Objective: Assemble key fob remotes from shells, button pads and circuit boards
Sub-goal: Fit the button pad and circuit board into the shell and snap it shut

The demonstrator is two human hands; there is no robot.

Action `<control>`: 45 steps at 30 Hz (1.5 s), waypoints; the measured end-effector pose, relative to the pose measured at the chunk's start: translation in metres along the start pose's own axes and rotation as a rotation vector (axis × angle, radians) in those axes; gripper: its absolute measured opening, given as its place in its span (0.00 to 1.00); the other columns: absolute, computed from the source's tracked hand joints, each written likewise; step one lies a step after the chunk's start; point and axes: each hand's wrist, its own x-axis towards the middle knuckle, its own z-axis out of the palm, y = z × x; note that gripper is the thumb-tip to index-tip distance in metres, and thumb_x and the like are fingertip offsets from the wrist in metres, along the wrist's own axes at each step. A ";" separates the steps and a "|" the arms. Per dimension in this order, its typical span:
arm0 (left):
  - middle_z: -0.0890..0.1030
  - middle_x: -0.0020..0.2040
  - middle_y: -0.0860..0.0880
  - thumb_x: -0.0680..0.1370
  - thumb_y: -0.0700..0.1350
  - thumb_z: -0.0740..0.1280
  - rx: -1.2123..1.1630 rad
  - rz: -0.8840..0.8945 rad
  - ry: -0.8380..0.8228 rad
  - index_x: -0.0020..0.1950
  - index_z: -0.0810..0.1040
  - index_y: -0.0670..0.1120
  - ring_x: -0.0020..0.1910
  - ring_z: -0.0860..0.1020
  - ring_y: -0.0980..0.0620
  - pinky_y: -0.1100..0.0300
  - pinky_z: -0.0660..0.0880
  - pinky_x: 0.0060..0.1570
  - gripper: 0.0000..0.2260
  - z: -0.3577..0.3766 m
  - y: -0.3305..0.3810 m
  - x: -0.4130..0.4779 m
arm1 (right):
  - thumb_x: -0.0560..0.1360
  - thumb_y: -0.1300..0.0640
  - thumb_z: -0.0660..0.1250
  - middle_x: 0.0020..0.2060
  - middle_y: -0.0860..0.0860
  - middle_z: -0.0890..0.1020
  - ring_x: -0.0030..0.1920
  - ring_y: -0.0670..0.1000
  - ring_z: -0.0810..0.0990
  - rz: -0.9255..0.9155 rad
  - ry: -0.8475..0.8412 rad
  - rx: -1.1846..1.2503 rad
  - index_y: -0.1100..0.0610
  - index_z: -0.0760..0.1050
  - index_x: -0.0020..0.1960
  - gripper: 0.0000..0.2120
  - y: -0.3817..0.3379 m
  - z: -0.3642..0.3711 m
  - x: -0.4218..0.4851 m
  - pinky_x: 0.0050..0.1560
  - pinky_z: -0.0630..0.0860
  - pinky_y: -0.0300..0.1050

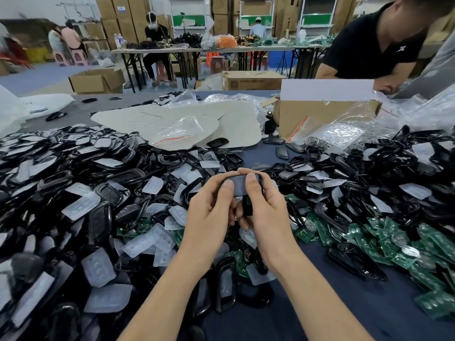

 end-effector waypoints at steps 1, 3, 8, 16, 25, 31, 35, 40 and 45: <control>0.76 0.34 0.47 0.85 0.44 0.58 -0.001 -0.001 -0.002 0.57 0.82 0.57 0.32 0.75 0.53 0.62 0.74 0.31 0.14 0.001 0.000 0.000 | 0.85 0.52 0.60 0.28 0.48 0.76 0.26 0.45 0.73 0.004 0.003 0.007 0.50 0.80 0.55 0.10 0.000 0.000 0.000 0.22 0.66 0.37; 0.76 0.35 0.47 0.86 0.45 0.57 0.007 -0.002 0.006 0.58 0.82 0.58 0.33 0.76 0.53 0.62 0.74 0.31 0.14 0.002 -0.001 -0.001 | 0.84 0.52 0.61 0.27 0.48 0.75 0.26 0.46 0.73 0.011 0.015 0.006 0.50 0.80 0.54 0.09 0.000 -0.001 0.000 0.22 0.67 0.38; 0.79 0.37 0.54 0.83 0.48 0.63 0.020 -0.023 0.039 0.61 0.77 0.59 0.33 0.75 0.55 0.62 0.74 0.33 0.09 0.002 -0.002 -0.002 | 0.81 0.51 0.67 0.27 0.47 0.76 0.26 0.44 0.73 0.035 0.092 -0.039 0.49 0.80 0.51 0.04 0.001 -0.005 0.001 0.24 0.69 0.37; 0.79 0.36 0.54 0.82 0.43 0.65 0.110 -0.013 0.200 0.56 0.79 0.52 0.31 0.74 0.56 0.62 0.74 0.33 0.06 0.001 0.002 0.001 | 0.81 0.53 0.66 0.26 0.43 0.77 0.25 0.43 0.71 0.080 -0.012 -0.060 0.56 0.78 0.52 0.06 0.005 -0.001 -0.002 0.22 0.66 0.36; 0.72 0.27 0.55 0.85 0.51 0.59 0.157 -0.007 0.146 0.45 0.74 0.56 0.24 0.71 0.56 0.52 0.73 0.21 0.09 0.005 0.002 -0.006 | 0.85 0.55 0.57 0.35 0.50 0.80 0.30 0.46 0.74 0.132 -0.202 0.095 0.44 0.83 0.53 0.16 0.008 -0.001 0.002 0.25 0.68 0.38; 0.80 0.39 0.49 0.85 0.51 0.55 0.179 0.039 0.394 0.46 0.71 0.53 0.33 0.77 0.51 0.55 0.75 0.32 0.11 -0.006 -0.002 0.000 | 0.84 0.64 0.59 0.44 0.50 0.85 0.37 0.48 0.80 0.134 -0.211 0.035 0.45 0.67 0.69 0.20 0.006 -0.012 0.003 0.31 0.73 0.39; 0.75 0.34 0.54 0.86 0.51 0.54 0.183 0.105 0.412 0.50 0.72 0.53 0.29 0.71 0.56 0.64 0.70 0.29 0.09 -0.012 -0.003 0.003 | 0.83 0.62 0.63 0.45 0.50 0.87 0.36 0.47 0.81 0.090 -0.155 -0.105 0.52 0.70 0.63 0.11 0.003 -0.018 0.004 0.32 0.74 0.38; 0.77 0.37 0.57 0.85 0.53 0.57 0.273 0.137 0.375 0.63 0.71 0.62 0.31 0.74 0.58 0.65 0.73 0.32 0.09 -0.015 -0.005 0.003 | 0.78 0.62 0.71 0.30 0.43 0.80 0.30 0.41 0.75 0.065 -0.123 -0.232 0.44 0.84 0.51 0.12 0.004 -0.022 0.007 0.30 0.73 0.34; 0.78 0.36 0.56 0.83 0.55 0.59 0.337 0.147 0.353 0.55 0.71 0.61 0.31 0.76 0.56 0.57 0.75 0.34 0.03 -0.016 -0.006 0.002 | 0.76 0.56 0.74 0.29 0.43 0.78 0.29 0.42 0.73 0.089 -0.134 -0.160 0.45 0.85 0.49 0.07 0.006 -0.022 0.009 0.29 0.71 0.33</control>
